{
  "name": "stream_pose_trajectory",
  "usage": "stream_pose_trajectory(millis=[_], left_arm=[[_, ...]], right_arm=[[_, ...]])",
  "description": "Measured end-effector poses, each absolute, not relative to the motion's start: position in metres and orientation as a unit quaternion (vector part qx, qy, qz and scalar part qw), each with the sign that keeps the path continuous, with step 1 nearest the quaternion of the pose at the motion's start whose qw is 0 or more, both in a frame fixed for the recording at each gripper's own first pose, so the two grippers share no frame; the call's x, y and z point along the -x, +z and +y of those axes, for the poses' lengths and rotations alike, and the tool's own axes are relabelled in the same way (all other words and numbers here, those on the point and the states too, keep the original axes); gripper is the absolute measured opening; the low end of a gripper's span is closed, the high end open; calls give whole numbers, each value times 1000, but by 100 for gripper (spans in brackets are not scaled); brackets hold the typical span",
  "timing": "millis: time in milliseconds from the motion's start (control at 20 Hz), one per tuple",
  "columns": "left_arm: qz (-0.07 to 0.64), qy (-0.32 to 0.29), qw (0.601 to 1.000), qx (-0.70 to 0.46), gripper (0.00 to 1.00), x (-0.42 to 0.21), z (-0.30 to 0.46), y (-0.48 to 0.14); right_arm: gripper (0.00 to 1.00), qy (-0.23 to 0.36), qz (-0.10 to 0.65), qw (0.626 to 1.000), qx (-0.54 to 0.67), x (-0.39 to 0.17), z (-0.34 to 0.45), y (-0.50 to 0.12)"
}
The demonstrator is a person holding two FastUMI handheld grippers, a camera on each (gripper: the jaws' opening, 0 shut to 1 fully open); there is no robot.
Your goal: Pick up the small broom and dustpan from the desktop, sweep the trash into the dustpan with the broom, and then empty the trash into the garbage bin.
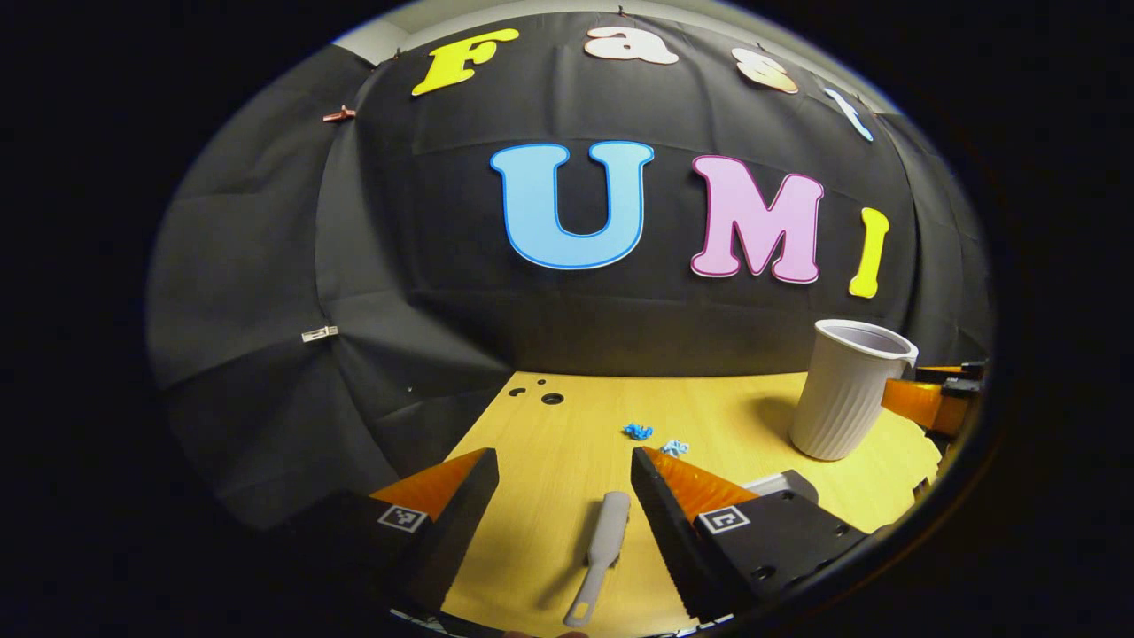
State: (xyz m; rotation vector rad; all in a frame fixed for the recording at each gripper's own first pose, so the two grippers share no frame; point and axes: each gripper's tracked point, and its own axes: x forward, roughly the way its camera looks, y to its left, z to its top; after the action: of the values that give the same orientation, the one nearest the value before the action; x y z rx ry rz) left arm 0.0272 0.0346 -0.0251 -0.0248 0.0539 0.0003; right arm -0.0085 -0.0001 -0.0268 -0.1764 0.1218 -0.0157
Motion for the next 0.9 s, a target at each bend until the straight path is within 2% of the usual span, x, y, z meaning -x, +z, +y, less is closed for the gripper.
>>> stream_pose_trajectory(millis=[250,550,600,650,900], left_arm=[[40,-2,999,6,95,-45,44,-30],[94,-10,995,14,95,-58,45,-58],[108,-13,994,14,92,-61,45,-66],[135,-21,990,13,95,-61,44,-80],[263,-52,963,5,95,-65,28,-151]], right_arm=[[99,11,93,994,57,2,22,-49],[99,39,164,984,52,0,33,-91],[99,42,175,983,48,1,33,-97],[99,43,184,981,44,1,33,-103],[99,39,208,977,24,7,25,-120]])
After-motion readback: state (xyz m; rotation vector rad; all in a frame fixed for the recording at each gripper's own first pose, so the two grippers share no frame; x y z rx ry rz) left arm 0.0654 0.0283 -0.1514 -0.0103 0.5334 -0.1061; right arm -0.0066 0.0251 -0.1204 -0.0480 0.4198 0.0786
